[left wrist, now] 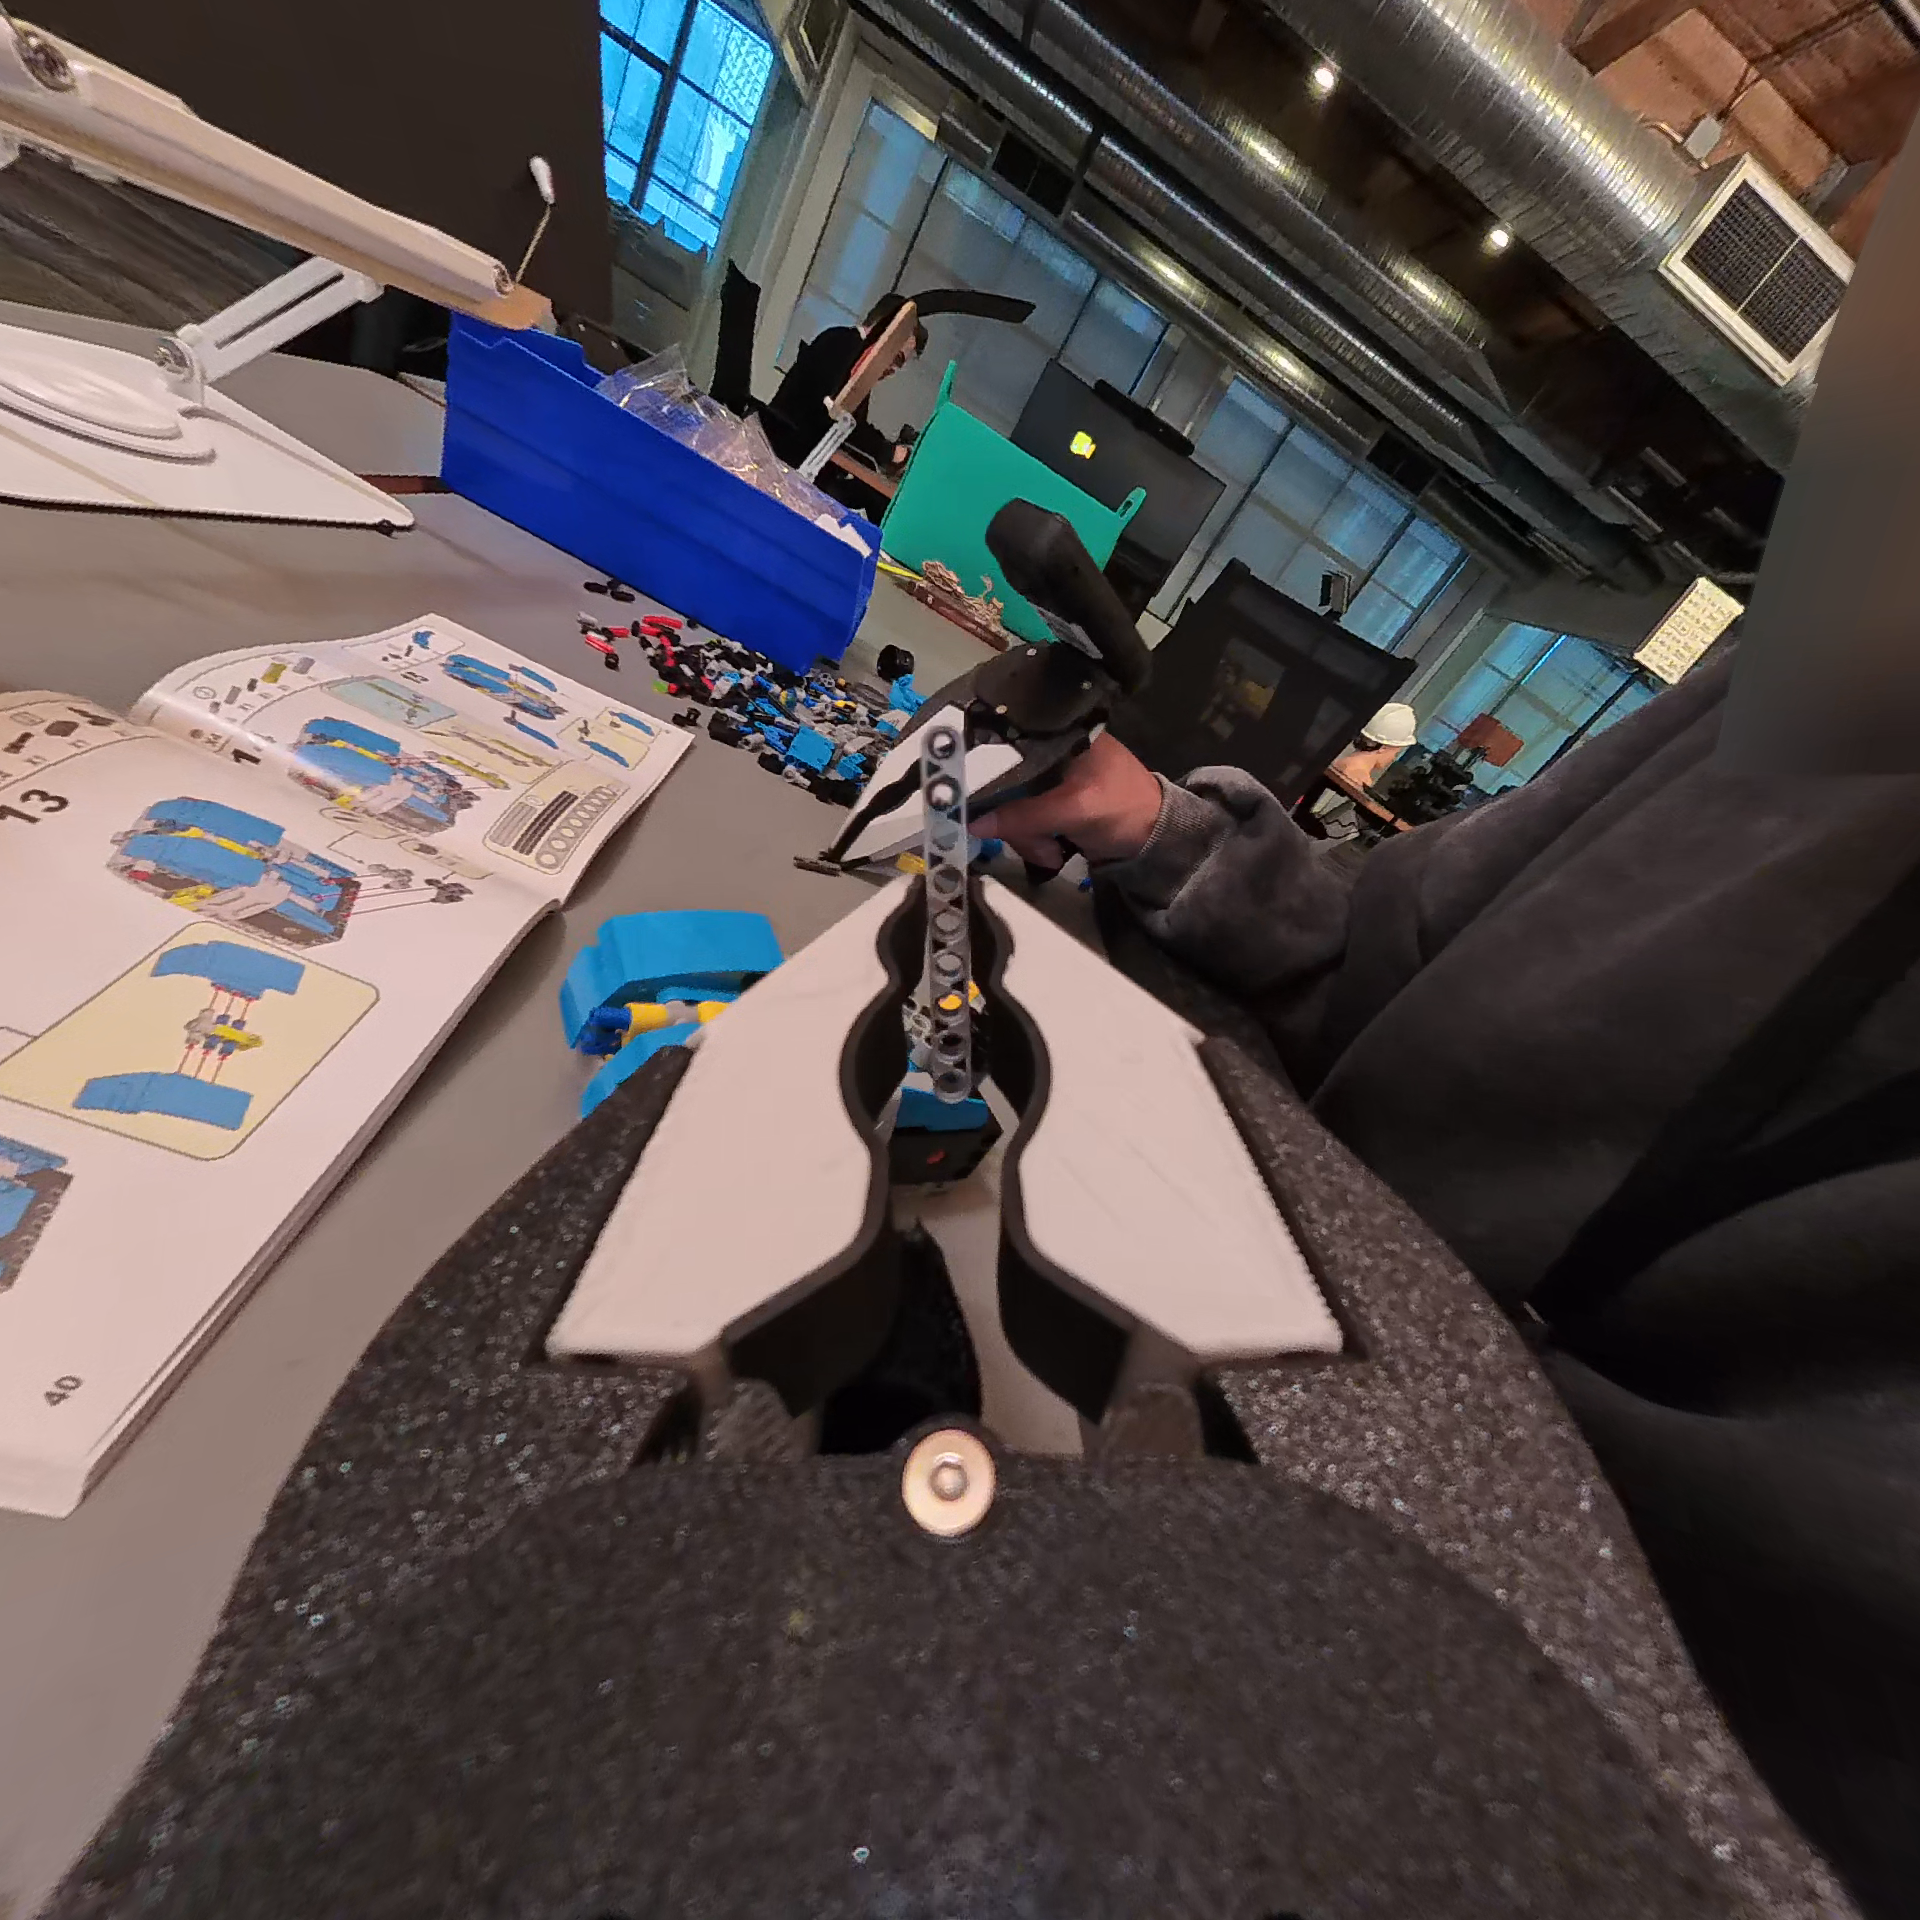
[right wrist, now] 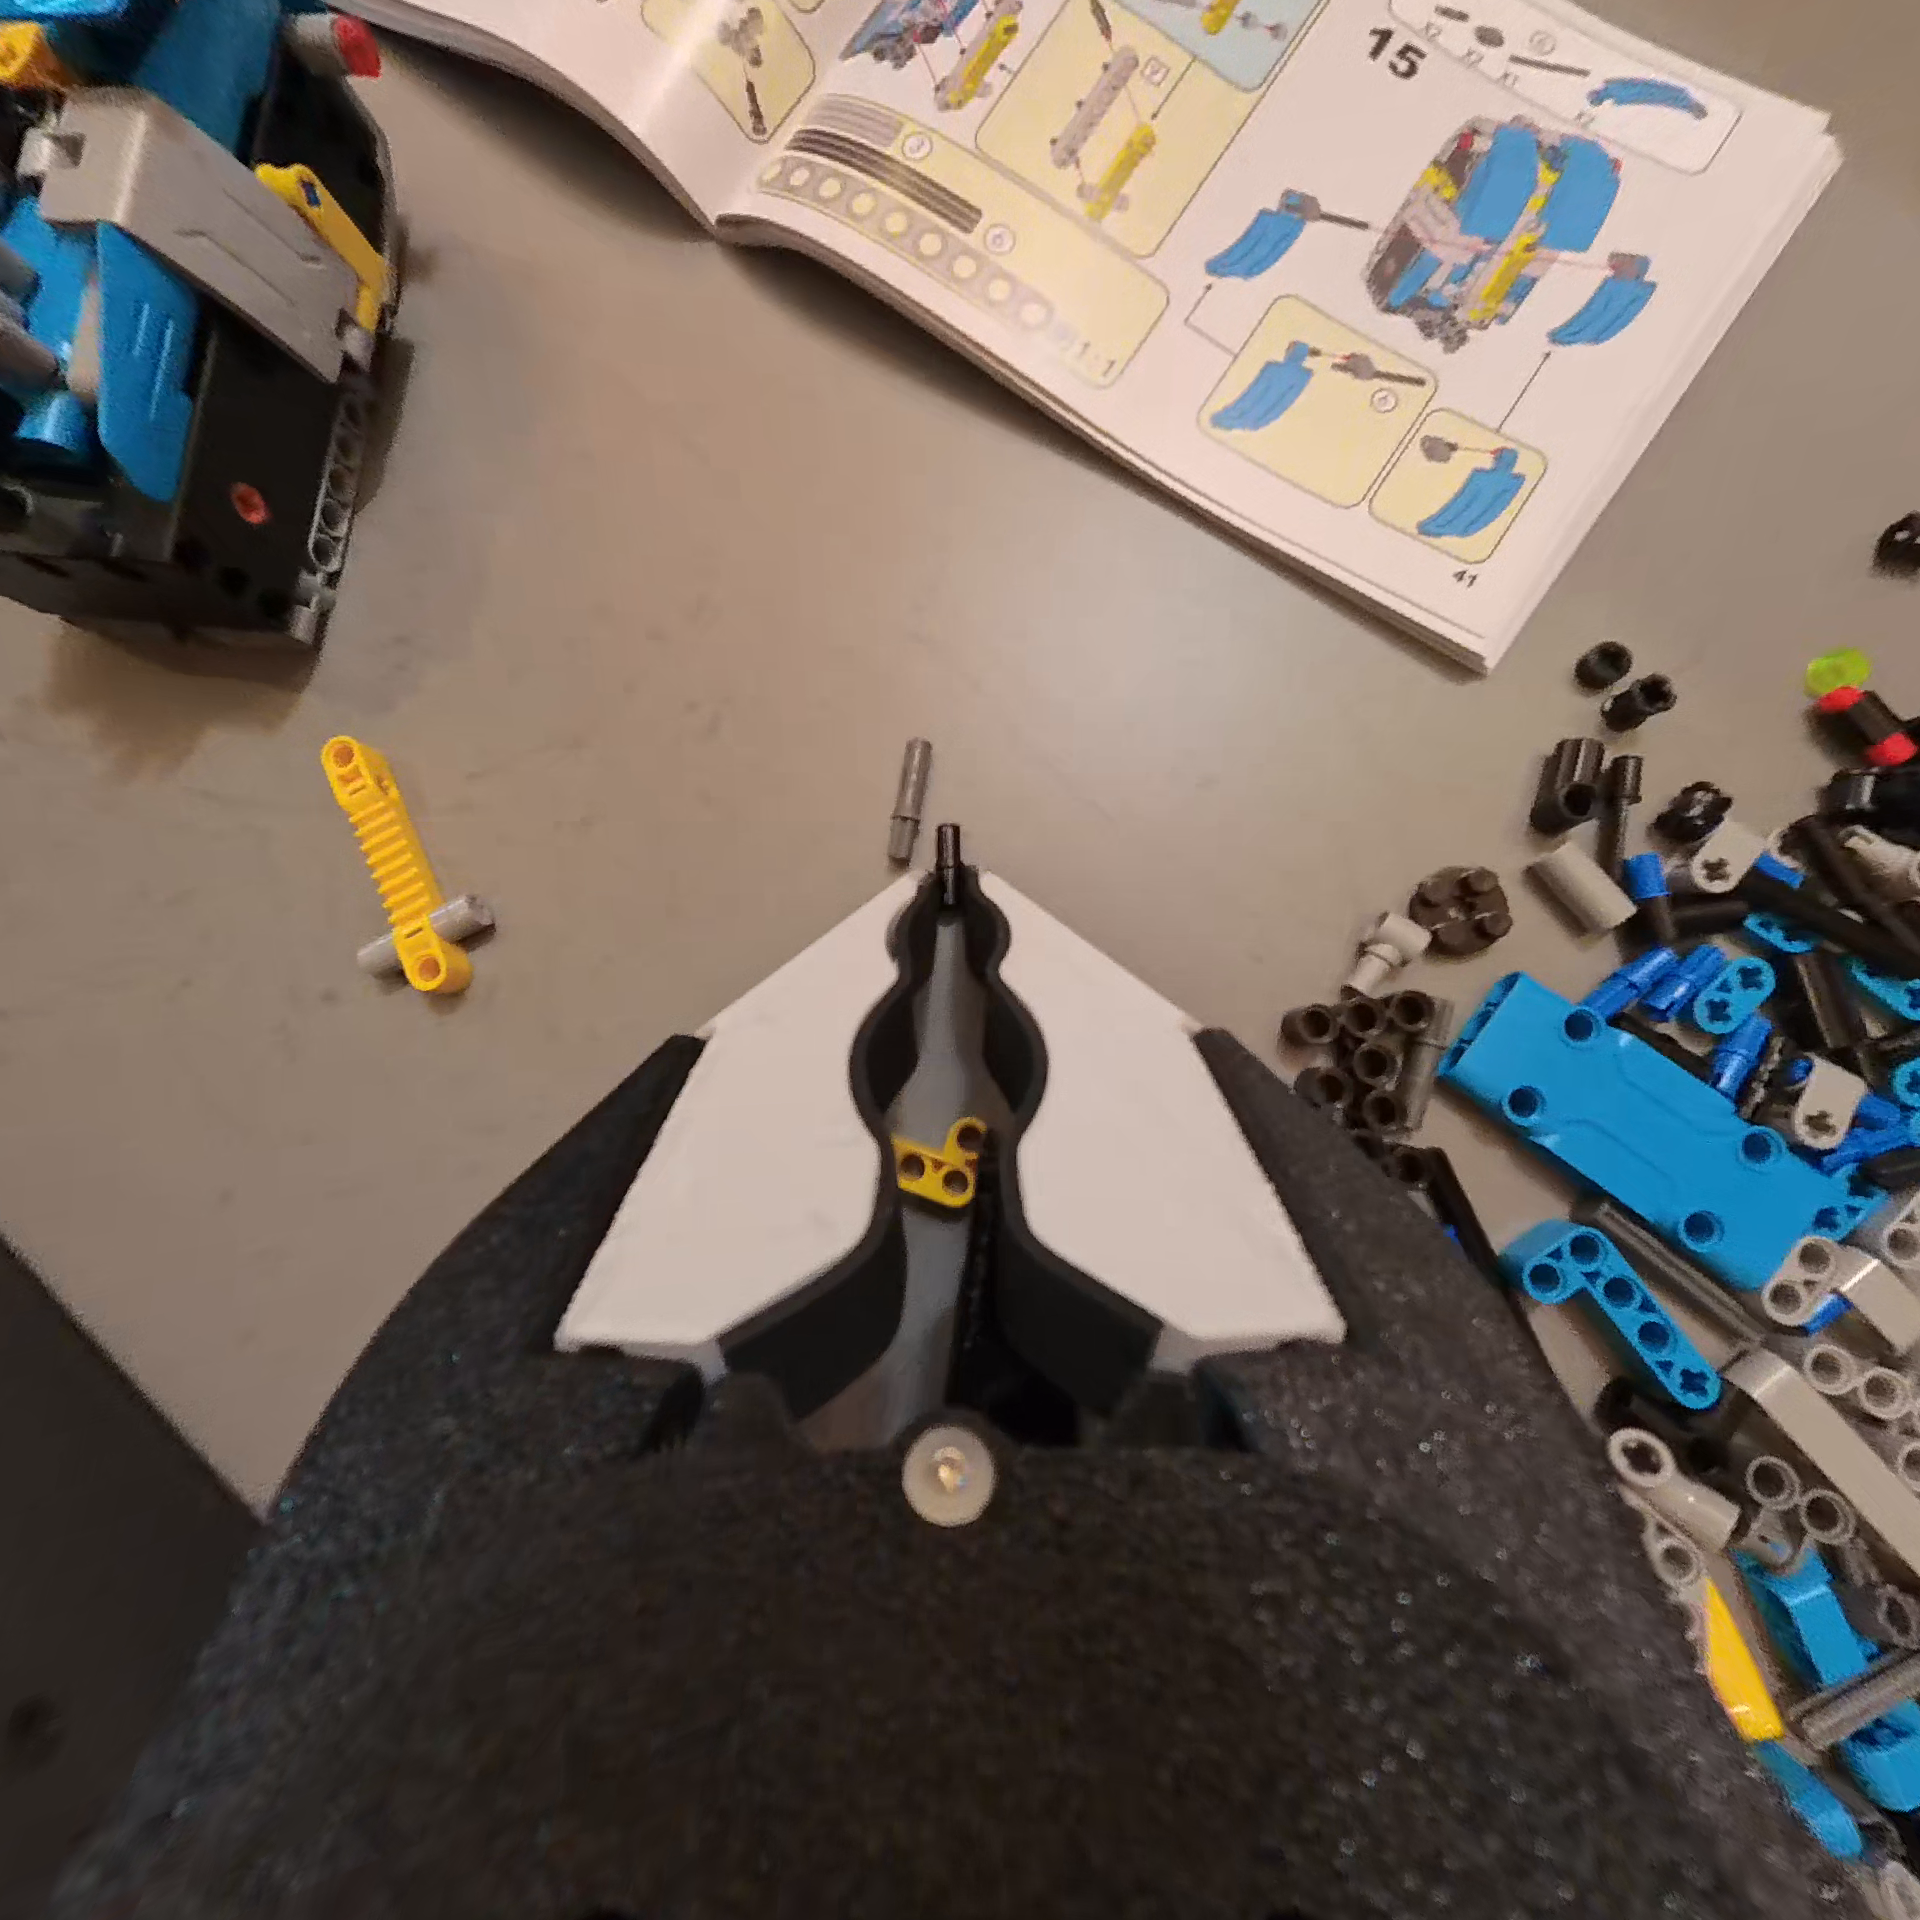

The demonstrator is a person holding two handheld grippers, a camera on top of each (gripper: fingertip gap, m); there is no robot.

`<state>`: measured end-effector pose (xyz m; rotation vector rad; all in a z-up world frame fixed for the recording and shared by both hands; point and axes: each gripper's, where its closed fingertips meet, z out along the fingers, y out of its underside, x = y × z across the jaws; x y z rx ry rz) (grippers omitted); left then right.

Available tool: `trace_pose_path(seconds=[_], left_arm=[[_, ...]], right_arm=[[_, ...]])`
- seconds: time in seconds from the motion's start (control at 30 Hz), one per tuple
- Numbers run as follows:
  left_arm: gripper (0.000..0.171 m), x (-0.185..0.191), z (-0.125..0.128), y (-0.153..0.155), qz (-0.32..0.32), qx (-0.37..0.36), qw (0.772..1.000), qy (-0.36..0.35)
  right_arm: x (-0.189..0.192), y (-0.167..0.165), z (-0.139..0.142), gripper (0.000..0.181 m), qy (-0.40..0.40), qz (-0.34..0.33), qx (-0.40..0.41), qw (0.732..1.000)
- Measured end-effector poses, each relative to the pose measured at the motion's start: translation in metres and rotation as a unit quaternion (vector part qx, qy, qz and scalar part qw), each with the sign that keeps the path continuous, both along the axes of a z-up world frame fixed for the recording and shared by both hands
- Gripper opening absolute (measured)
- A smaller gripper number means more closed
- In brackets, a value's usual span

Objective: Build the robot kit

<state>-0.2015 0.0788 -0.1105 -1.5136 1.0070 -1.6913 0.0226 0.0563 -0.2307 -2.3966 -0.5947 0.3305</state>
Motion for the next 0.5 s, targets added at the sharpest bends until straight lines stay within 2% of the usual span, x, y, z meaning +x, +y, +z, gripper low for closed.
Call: trace_pose_path(seconds=[0.07,0.1,0.2,0.27,0.33,0.4,0.5], left_arm=[[0.007,0.001,0.0,-0.001,0.007,0.01,1.0,0.005],[0.007,0.002,-0.001,-0.001,0.014,0.018,1.0,0.008],[0.007,0.006,-0.002,-0.001,0.042,0.052,0.997,0.022],[0.007,0.008,0.0,-0.003,0.062,0.078,0.995,0.027],[0.007,0.01,0.005,-0.008,0.079,0.096,0.992,0.022],[0.007,0.01,0.01,-0.011,0.092,0.104,0.99,0.016],[0.007,0.011,0.014,-0.014,0.105,0.105,0.989,0.007]], right_arm=[[-0.006,0.0,0.008,0.004,0.011,0.006,0.013,1.0],[-0.019,0.0,0.022,0.004,0.031,0.022,0.038,0.999],[-0.092,-0.006,0.079,0.004,0.148,0.11,0.116,0.976],[-0.15,-0.015,0.106,0.003,0.244,0.159,0.13,0.948],[-0.188,-0.014,0.118,0.004,0.3,0.17,0.135,0.929],[-0.212,-0.012,0.121,0.004,0.336,0.168,0.119,0.919],[-0.226,-0.01,0.117,0.004,0.328,0.162,0.12,0.923]])
